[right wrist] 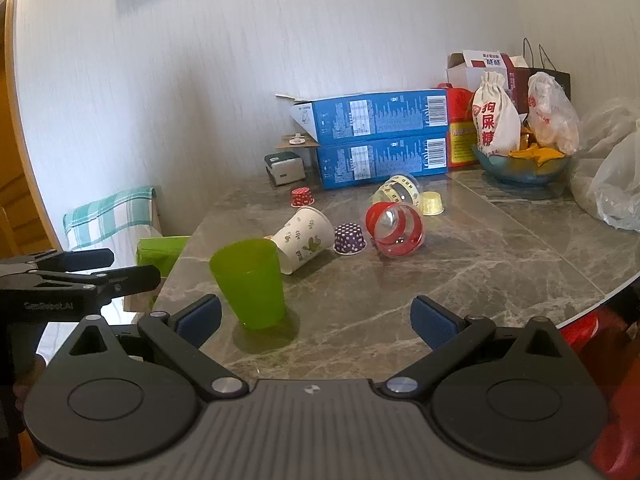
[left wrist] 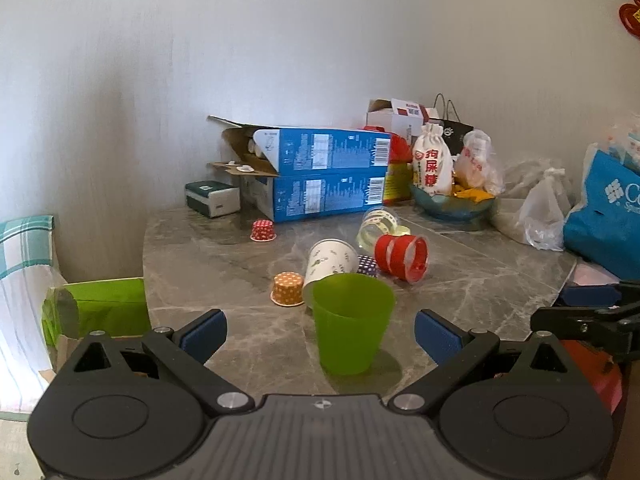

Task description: Flip cup upright

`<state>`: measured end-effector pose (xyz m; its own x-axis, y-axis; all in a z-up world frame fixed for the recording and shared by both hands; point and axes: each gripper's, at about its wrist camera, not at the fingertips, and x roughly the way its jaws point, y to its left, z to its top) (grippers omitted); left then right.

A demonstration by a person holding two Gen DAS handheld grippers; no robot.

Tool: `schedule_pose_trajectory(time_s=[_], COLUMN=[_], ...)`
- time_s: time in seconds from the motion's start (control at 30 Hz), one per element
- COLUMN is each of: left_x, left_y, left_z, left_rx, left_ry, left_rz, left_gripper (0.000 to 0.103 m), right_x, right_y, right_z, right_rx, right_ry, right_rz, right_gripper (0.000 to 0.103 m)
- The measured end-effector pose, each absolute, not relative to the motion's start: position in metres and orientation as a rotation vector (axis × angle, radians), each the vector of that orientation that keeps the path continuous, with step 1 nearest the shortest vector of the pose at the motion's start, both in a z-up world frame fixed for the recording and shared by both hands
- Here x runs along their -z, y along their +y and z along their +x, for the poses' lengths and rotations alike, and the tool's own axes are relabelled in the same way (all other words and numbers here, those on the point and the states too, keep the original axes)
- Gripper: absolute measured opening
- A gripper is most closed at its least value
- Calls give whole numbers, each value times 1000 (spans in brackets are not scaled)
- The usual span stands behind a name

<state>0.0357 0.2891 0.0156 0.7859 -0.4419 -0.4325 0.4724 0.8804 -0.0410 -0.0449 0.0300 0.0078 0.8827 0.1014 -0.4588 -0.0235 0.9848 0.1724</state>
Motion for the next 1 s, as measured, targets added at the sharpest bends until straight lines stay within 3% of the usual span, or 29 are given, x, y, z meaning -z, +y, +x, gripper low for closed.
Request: schedule_pose_trajectory(time_s=[1.0], left_x=[-16], left_y=[294], left_z=[30], left_rx=[504], left_ry=[454], left_rz=[57], left_gripper=[101], right_x=[-2], right_y=[34], right_z=[-40], right_rx=[-77], right_ry=[469], right_rz=[162], right_gripper=[102])
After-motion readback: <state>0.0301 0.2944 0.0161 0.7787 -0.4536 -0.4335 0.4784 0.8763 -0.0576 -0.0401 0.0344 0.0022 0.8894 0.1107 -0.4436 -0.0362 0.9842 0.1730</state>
